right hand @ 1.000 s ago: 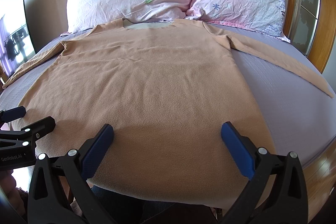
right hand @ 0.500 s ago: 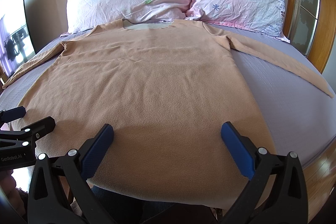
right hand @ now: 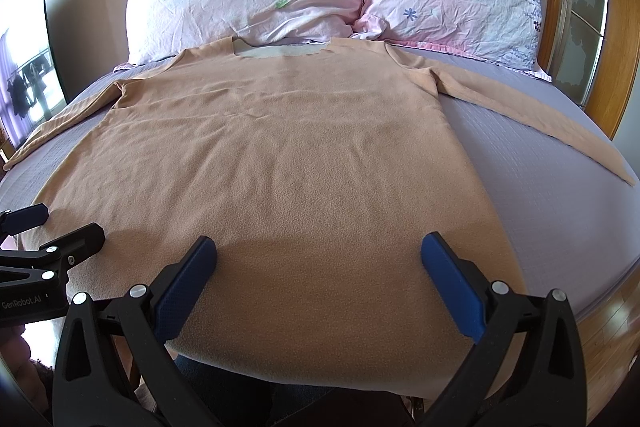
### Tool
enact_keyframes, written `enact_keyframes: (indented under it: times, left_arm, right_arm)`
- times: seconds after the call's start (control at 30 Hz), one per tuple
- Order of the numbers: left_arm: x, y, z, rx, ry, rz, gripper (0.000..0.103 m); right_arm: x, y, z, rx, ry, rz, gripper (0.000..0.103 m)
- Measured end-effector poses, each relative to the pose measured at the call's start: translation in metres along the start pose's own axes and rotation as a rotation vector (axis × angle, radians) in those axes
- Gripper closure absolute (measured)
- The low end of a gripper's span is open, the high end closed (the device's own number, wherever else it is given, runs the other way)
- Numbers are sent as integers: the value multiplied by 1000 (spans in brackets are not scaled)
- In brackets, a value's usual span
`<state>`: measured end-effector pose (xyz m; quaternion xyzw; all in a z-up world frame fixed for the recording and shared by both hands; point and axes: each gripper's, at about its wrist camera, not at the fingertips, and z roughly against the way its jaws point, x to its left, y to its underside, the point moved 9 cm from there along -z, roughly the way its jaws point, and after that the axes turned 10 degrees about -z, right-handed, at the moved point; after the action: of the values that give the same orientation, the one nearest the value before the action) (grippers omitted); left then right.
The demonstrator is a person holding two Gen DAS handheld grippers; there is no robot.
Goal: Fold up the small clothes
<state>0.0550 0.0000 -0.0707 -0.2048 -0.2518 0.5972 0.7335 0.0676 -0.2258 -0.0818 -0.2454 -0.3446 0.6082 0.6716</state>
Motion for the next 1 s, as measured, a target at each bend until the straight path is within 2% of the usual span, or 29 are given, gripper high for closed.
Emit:
enact_keyframes:
  times: [0.47, 0.57, 0.6, 0.67, 0.7, 0.77, 0.9, 0.93, 0.97, 1.0]
  left_arm:
    - [0, 0, 0, -2, 0, 0, 2]
    - [0, 0, 1, -16, -3, -2, 2]
    - [0, 0, 1, -29, -5, -5, 2]
    - [0, 0, 2, -63, -3, -15, 2]
    - [-2, 1, 6, -82, 0, -20, 2]
    - [-3, -2, 4, -105, 8, -24, 2]
    - [1, -13, 2, -164, 60, -25, 2]
    - [3, -16, 1, -178, 84, -18, 2]
    - [6, -21, 2, -202, 119, -5, 2]
    - [9, -25, 4, -228, 141, 6, 2]
  right_arm:
    - [0, -5, 6, -3, -2, 2, 1]
    - [1, -6, 1, -13, -38, 20, 1]
    - [-3, -12, 0, -14, -78, 17, 1]
    - [-18, -20, -3, -14, -123, -45, 1]
    - [-33, -28, -2, -15, -134, -100, 1]
    - [-89, -56, -2, -38, -96, -264, 1]
    - [-218, -96, 0, -67, 23, -616, 4]
    - [-263, -102, -1, -59, 79, -734, 8]
    - [-283, -104, -2, -57, 107, -782, 20]
    - [-316, -105, -4, -49, 160, -870, 27]
